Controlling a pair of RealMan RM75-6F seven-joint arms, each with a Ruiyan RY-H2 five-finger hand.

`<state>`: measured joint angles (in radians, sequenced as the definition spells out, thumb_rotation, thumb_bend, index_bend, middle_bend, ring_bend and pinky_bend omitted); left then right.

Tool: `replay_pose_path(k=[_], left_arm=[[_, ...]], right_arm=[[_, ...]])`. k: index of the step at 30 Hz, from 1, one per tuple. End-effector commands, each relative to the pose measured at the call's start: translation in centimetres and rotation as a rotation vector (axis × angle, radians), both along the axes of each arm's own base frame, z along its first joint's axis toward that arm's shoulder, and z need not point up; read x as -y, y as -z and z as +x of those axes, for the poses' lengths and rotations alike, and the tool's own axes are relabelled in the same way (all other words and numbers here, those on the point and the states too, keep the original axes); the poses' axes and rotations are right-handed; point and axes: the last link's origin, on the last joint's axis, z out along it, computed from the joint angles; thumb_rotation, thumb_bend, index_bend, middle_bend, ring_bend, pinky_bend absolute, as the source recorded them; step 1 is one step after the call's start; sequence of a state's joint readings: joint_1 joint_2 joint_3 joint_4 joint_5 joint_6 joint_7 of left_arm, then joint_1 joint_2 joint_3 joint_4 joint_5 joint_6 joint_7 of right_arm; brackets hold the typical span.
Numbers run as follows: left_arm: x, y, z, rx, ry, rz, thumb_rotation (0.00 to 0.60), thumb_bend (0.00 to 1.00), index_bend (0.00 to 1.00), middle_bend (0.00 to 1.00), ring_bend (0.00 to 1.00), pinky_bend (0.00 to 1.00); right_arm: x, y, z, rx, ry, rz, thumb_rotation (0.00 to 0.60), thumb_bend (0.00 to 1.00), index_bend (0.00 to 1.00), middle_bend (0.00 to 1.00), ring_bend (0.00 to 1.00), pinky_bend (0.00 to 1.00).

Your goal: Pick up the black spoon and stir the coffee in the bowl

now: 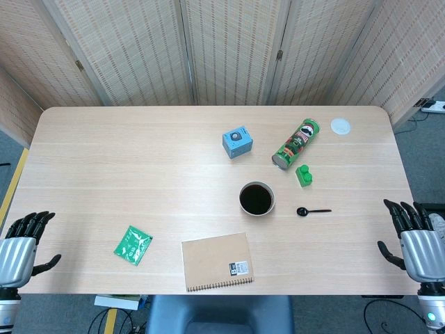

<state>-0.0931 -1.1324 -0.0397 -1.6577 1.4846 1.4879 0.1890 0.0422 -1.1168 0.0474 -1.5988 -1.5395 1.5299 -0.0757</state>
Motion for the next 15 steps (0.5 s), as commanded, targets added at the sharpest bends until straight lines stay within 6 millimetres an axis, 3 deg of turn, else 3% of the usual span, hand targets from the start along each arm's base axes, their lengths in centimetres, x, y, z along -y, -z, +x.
replay_pose_path(k=[1, 15], left_arm=[[-0.08, 0.1, 0.07, 0.001, 0.009, 0.005, 0.6, 0.21, 0.18, 0.18, 0.14, 0.19], [0.0, 0.24, 0.26, 0.0, 0.02, 0.008, 0.6, 0.21, 0.18, 0.18, 0.14, 0.19]], right_arm=[[0.01, 0.01, -0.02, 0.0, 0.0, 0.001, 0.6, 0.22, 0.02, 0.15, 0.1, 0.08], [-0.07, -0.04, -0.21, 0.009, -0.006, -0.001, 0.6, 0.22, 0.02, 0.17, 0.13, 0.08]])
